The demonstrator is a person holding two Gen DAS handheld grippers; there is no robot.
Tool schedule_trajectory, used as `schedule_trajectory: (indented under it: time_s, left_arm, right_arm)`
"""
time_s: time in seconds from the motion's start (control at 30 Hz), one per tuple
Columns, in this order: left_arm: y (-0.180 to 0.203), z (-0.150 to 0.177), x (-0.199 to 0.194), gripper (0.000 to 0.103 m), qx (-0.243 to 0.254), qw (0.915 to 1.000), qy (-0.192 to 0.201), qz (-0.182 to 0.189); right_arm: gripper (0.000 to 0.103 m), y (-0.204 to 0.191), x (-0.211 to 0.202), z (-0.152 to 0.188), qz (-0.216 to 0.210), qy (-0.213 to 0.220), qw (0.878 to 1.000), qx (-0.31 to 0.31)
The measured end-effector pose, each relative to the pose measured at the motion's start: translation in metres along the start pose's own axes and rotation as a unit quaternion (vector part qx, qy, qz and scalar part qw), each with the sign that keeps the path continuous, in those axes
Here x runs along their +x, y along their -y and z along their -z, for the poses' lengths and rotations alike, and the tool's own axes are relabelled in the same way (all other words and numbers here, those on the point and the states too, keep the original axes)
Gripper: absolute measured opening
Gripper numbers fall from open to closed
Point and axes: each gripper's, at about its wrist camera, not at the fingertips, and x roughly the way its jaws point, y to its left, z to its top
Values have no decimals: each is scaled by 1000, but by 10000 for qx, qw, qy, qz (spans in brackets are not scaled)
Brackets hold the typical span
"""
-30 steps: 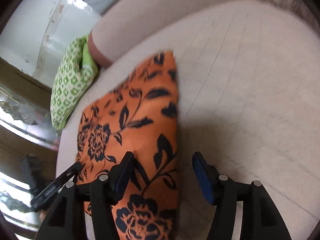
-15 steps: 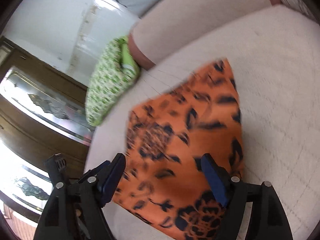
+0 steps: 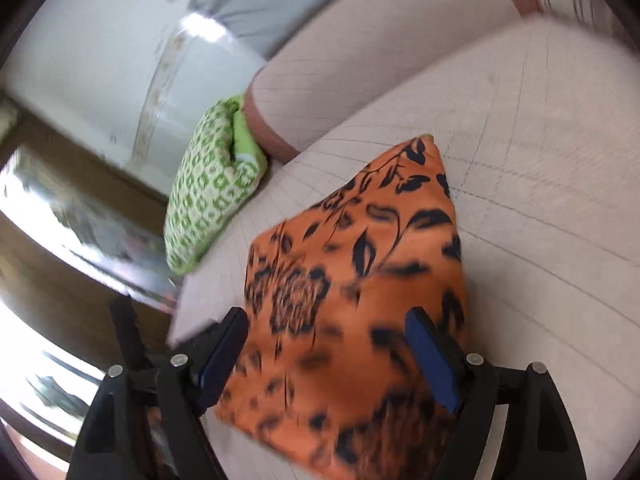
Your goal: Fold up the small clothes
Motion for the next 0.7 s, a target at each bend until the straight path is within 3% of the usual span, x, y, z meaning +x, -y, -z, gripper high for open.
schedule_trajectory:
  time_s: [0.07, 0.2, 0.4, 0.7]
  left_arm:
    - [2, 14, -17, 82, -8, 9999, 18, -104]
    - [5, 45, -52, 82, 84, 9998, 67, -189]
    - [13, 70, -98, 82, 204, 9994, 243, -155]
    - [14, 84, -133, 83, 121, 9985, 528, -77]
  right_arm:
    - [84, -15, -17, 21, 602, -37, 9976, -334]
    - [84, -16, -50, 50, 1201, -61, 9921, -370]
    - [84, -45, -82, 75, 1506, 83, 9860, -709]
    - [89, -91, -108, 95, 1961, 298, 9708, -1350]
